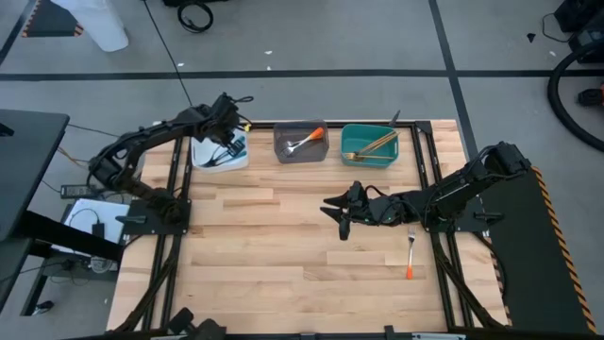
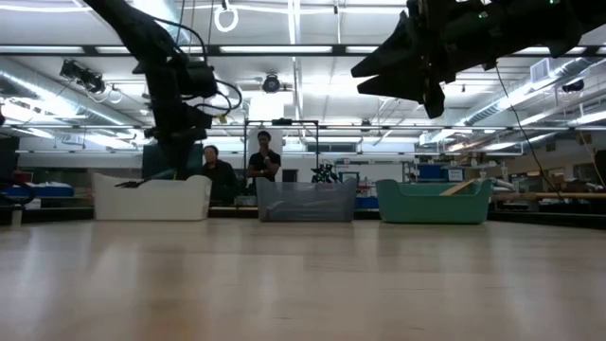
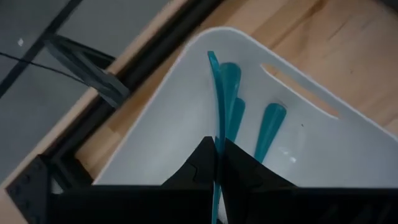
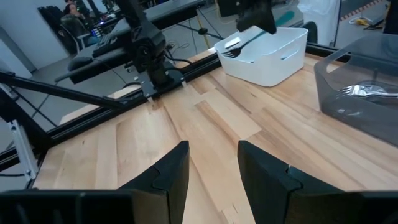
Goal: Sort silverware by color (type)
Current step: Put the blue fork into the white bin
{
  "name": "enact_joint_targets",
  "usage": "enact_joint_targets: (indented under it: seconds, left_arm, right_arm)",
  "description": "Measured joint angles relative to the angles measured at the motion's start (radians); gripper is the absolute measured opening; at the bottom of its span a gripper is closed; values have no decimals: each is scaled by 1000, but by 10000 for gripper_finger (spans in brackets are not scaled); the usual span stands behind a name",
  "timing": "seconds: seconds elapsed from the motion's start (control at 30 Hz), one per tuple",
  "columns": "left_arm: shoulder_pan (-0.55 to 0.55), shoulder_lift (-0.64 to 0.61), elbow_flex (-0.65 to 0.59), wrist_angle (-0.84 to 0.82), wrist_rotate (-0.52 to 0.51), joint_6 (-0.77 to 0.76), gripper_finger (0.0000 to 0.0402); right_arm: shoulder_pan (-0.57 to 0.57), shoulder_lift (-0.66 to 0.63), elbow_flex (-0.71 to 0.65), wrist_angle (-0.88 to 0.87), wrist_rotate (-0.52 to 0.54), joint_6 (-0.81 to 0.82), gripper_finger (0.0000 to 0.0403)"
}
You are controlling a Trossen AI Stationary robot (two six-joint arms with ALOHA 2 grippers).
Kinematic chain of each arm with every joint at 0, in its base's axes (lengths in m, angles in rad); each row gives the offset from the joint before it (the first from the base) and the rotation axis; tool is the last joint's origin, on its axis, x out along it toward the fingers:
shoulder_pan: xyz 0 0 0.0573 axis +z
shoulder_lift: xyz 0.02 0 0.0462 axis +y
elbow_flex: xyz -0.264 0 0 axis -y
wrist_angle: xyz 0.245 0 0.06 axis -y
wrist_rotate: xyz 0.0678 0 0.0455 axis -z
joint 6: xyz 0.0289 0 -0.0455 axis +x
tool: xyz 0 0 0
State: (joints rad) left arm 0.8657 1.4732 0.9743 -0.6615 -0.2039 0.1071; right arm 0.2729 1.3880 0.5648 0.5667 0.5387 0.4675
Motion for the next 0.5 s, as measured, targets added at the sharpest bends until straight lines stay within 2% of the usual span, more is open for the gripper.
enact_joint_targets:
  seconds: [0.5]
  left_arm:
    - [2, 158, 1, 35, -1, 9, 15]
  right_arm:
    - [0, 0, 0, 0, -18, 0, 147]
